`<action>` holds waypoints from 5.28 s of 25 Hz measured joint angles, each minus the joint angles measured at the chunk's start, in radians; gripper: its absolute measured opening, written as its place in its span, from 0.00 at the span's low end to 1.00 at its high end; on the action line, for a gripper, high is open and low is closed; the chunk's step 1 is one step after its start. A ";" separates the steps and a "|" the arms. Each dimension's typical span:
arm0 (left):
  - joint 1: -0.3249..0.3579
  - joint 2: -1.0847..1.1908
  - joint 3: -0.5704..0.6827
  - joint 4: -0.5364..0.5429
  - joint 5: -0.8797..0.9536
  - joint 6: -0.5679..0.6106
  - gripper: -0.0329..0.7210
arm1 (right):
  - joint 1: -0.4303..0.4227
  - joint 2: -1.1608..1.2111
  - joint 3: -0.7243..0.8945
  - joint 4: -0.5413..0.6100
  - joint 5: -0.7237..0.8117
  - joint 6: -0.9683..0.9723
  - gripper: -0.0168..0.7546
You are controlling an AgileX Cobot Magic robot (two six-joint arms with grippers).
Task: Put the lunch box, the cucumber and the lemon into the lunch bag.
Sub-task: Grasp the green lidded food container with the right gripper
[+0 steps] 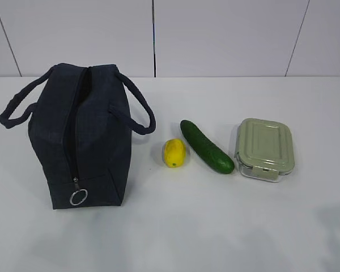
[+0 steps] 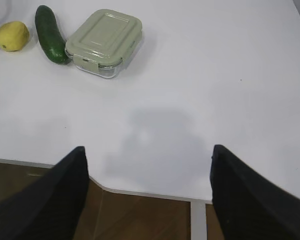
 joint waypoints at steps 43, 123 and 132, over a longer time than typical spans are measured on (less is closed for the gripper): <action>0.000 0.000 0.000 0.000 0.000 0.000 0.36 | -0.014 1.189 -0.268 0.945 -0.358 -0.361 0.78; 0.000 0.000 0.000 0.000 0.000 0.000 0.35 | -0.537 2.199 -0.723 1.336 0.027 -0.918 0.78; 0.000 0.000 0.000 0.000 0.000 0.000 0.35 | -0.501 2.210 -0.734 1.354 0.026 -0.934 0.78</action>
